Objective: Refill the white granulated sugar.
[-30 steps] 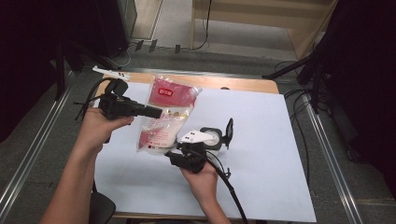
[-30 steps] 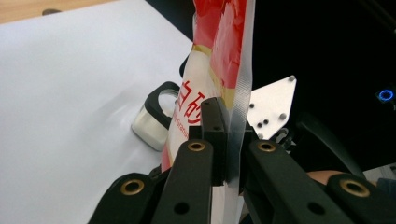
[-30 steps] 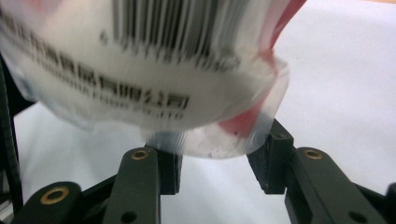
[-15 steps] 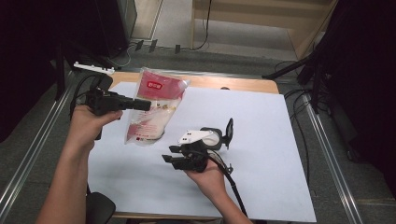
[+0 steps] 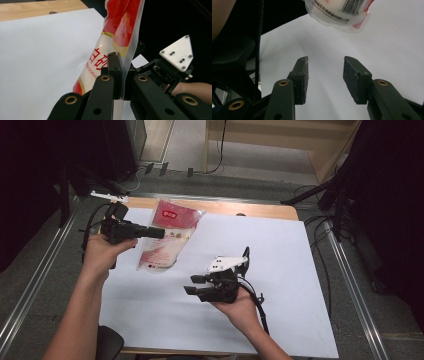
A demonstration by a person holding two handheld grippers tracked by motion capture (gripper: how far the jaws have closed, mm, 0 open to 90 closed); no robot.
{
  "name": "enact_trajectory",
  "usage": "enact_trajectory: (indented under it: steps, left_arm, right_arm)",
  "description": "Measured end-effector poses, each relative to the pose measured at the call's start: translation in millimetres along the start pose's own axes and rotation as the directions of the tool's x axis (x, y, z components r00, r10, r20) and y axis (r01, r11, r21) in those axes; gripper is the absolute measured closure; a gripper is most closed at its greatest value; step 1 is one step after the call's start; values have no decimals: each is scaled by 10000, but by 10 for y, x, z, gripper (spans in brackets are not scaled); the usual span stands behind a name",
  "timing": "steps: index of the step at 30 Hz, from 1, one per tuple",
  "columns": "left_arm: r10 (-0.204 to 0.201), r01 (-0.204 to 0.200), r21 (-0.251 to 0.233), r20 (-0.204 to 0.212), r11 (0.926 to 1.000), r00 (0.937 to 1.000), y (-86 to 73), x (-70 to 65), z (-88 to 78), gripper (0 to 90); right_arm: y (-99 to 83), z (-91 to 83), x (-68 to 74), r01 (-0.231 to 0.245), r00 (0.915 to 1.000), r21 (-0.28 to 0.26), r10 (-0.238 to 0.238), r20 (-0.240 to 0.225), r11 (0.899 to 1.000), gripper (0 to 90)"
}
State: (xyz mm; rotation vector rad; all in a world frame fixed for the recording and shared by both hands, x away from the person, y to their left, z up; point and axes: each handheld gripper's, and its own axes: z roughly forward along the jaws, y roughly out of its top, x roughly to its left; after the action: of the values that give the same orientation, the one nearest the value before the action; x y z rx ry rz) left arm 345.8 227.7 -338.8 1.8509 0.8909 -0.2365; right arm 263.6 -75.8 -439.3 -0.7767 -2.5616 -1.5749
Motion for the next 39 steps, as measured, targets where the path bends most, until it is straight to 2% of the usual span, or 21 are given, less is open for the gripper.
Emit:
enact_trajectory:
  steps: [2,6,9,10,16,21,26,28,31,33,34,35,38,39]
  left_arm:
    - [-85,85,17,31,10000,10000,-6,31,25,900]
    - [-316,317,-52,43,9995,9995,-22,106,72,900]
    - [-247,247,-37,-75,9997,9997,-29,131,122,900]
    - [-245,244,-71,-167,9997,9996,-28,138,137,900]
    - [-426,426,-141,-27,9990,9991,-7,221,229,900]
    - [-374,371,-285,-106,9989,9992,18,298,338,900]
    - [-408,395,-456,-269,9982,9988,24,386,447,900]
    - [-92,67,-535,-473,9985,9988,11,402,487,900]
    - [132,-161,-419,-678,9990,9976,-13,423,552,900]
    - [32,-49,-221,-779,9997,9970,-28,442,595,900]
    - [130,-136,-63,-895,9999,9959,-35,459,610,900]
    - [-4,2,-17,-889,10000,9960,-46,465,632,900]
    - [69,-32,351,-1052,9994,9944,-76,499,668,900]
    - [34,-1,308,-1058,9995,9944,-94,508,677,900]
  right_arm:
    - [-37,-58,-15,199,9997,55,-199,156,9998,543]
    - [-133,-141,-57,63,9999,86,-64,152,9999,517]
    - [-199,-224,-81,154,9996,118,-157,254,9998,512]
    - [-222,-254,-90,49,9996,101,-52,279,9999,512]
    - [-328,-422,-110,-85,9995,15,84,289,10000,503]
    - [-391,-549,-131,-51,9991,-8,51,424,10000,499]
    - [-451,-656,-192,-417,9980,-229,427,469,9989,504]
    - [-482,-697,-211,-501,9971,-361,521,554,9981,509]
    - [-531,-750,-232,-613,9959,-514,645,627,9968,516]
    - [-546,-767,-243,-646,9955,-525,680,658,9965,517]
    - [-548,-774,-243,-626,9953,-479,659,705,9969,517]
    - [-548,-776,-244,-595,9954,-478,628,728,9971,517]
    - [-546,-773,-238,-422,9952,-357,451,867,9985,517]
    - [-546,-771,-239,-373,9952,-342,403,889,9987,517]
